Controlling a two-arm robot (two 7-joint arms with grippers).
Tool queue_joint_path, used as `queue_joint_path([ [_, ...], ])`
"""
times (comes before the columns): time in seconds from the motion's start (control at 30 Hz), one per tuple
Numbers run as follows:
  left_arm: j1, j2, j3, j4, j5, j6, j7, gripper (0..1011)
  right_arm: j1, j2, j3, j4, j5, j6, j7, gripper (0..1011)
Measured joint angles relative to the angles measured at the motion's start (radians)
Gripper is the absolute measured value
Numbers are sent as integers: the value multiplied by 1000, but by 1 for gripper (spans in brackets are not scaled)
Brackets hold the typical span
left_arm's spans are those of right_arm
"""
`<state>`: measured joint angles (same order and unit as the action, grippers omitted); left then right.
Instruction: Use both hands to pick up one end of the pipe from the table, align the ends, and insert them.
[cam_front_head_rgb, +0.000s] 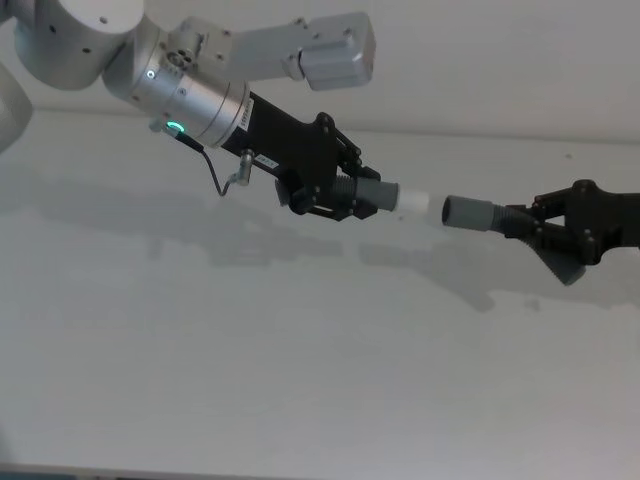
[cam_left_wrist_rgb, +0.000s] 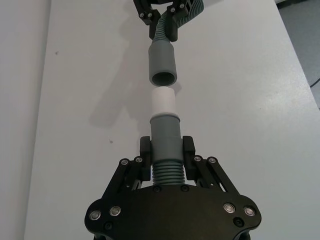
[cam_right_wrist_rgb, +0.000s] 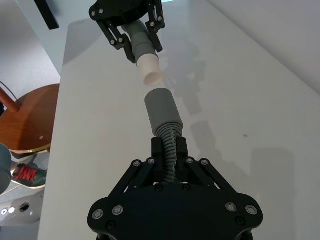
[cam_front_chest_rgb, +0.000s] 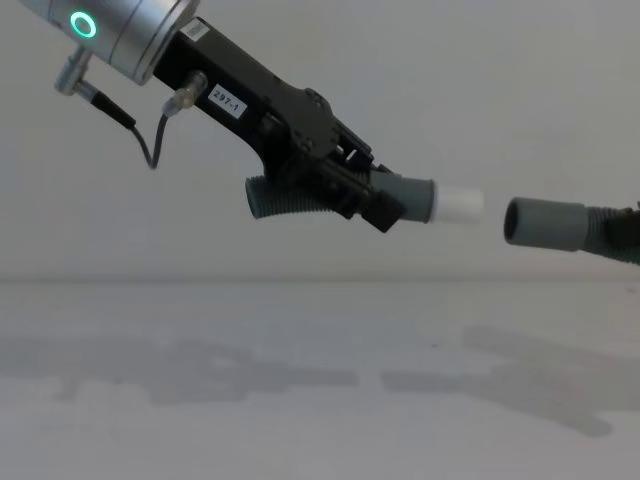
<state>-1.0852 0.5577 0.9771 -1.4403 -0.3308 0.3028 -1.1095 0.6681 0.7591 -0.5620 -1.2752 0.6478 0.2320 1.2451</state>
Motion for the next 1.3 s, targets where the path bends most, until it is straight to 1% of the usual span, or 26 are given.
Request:
queue_joint_path([
  [0.53, -11, 1, 12, 8, -14, -13, -6, 354, 9, -1, -11, -8, 14, 2, 5, 155],
  [1.3, -33, 4, 33, 15, -21, -9, -9, 354, 15, 2, -28, -16, 30, 0, -1, 155],
])
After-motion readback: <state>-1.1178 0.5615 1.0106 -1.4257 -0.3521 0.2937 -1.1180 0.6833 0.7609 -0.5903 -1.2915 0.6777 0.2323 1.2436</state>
